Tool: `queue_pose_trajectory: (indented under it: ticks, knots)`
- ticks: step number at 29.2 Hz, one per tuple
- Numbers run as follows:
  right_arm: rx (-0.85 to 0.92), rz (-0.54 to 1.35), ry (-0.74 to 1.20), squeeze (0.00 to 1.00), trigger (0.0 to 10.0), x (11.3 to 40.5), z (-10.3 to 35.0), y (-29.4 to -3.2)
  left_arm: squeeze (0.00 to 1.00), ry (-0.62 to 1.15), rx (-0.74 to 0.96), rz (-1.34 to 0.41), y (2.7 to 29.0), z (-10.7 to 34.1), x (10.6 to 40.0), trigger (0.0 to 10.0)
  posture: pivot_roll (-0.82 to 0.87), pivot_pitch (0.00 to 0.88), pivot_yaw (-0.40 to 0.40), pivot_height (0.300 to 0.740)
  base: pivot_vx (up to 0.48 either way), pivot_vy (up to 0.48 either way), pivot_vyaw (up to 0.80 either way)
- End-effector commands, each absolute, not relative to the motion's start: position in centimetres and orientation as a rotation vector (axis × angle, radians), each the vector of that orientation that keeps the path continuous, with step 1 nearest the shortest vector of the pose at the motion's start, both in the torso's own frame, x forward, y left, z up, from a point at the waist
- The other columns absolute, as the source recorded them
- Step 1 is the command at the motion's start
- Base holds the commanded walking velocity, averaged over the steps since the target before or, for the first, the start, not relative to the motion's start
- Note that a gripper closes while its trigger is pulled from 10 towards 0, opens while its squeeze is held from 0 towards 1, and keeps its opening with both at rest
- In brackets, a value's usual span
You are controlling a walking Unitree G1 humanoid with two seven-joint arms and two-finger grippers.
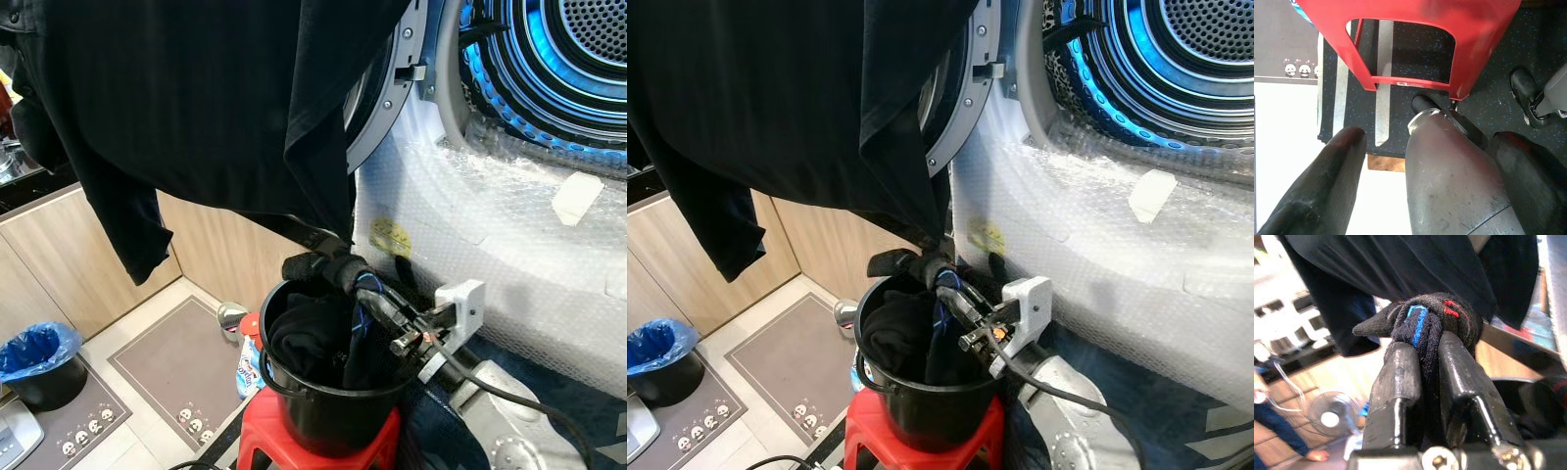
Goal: Clothes washing
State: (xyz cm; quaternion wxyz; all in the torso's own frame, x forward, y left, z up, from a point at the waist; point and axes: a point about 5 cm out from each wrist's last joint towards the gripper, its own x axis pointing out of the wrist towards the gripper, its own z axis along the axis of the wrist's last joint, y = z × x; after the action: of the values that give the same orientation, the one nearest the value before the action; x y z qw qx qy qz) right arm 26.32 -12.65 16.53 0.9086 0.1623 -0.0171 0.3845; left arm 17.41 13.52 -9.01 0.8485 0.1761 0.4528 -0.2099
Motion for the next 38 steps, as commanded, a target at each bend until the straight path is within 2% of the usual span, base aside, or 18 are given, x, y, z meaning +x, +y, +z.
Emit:
queue_pose_trajectory:
  ticks: [1, 7, 8, 10, 15, 21, 23, 30, 35, 38]
  knots:
    - [0.362, 0.842, -0.077, 0.0, 10.0, 25.8, 17.7, -13.0, 0.0, 1.008, 0.381, -0.443, 13.9, -9.5, 16.4, 10.0, -0.15, 0.0, 0.051, 0.74, 0.0, 0.0, 0.0]
    - [0.362, 0.896, -0.116, 0.0, 10.0, 25.6, 18.9, -15.3, 0.0, 1.009, 0.38, -0.443, 13.8, -9.6, 16.3, 10.0, -0.15, 0.0, 0.05, 0.74, 0.0, 0.0, 0.0]
    - [0.349, 0.962, -0.144, 0.0, 10.0, 25.0, 19.9, -16.8, 0.0, 1.009, 0.383, -0.445, 13.8, -9.6, 16.2, 10.0, -0.15, 0.0, 0.051, 0.74, 0.0, 0.0, 0.0]
    - [0.345, 1.009, -0.168, 0.0, 10.0, 24.5, 20.8, -18.0, 0.0, 1.009, 0.384, -0.446, 13.8, -9.6, 16.2, 10.0, -0.15, 0.0, 0.051, 0.74, 0.0, 0.0, 0.0]
    - [0.321, 1.036, -0.255, 0.0, 10.0, 24.2, 23.9, -20.8, 0.0, 1.01, 0.387, -0.448, 13.8, -9.6, 16.2, 10.0, -0.15, 0.0, 0.053, 0.74, 0.0, 0.0, 0.0]
    - [0.288, 1.044, -0.304, 0.0, 10.0, 24.4, 25.9, -22.5, 0.0, 1.013, 0.383, -0.445, 13.9, -9.6, 16.1, 10.0, -0.15, 0.012, 0.056, 0.74, 0.0, 0.0, 0.0]
    - [0.265, 1.027, -0.362, 0.0, 10.0, 25.1, 28.2, -23.9, 0.0, 1.016, 0.382, -0.443, 14.0, -9.7, 16.0, 10.0, -0.15, 0.034, 0.061, 0.74, 0.0, 0.0, 0.0]
    - [0.229, 0.95, -0.406, 0.0, 10.0, 27.3, 31.4, -25.2, 0.0, 1.024, 0.378, -0.436, 14.3, -9.8, 15.7, 10.0, -0.13, 0.075, 0.065, 0.74, 0.0, 0.0, 0.0]
    - [0.186, 0.827, -0.416, 0.0, 10.0, 29.9, 34.1, -26.1, 0.0, 1.031, 0.374, -0.419, 14.7, -9.9, 15.3, 10.0, -0.11, 0.103, 0.062, 0.74, 0.0, 0.0, 0.0]
    - [0.151, 0.684, -0.413, 0.0, 10.0, 31.7, 35.2, -26.6, 0.0, 1.037, 0.366, -0.403, 15.0, -10.0, 15.1, 10.0, -0.1, 0.119, 0.062, 0.74, 0.0, 0.0, 0.0]
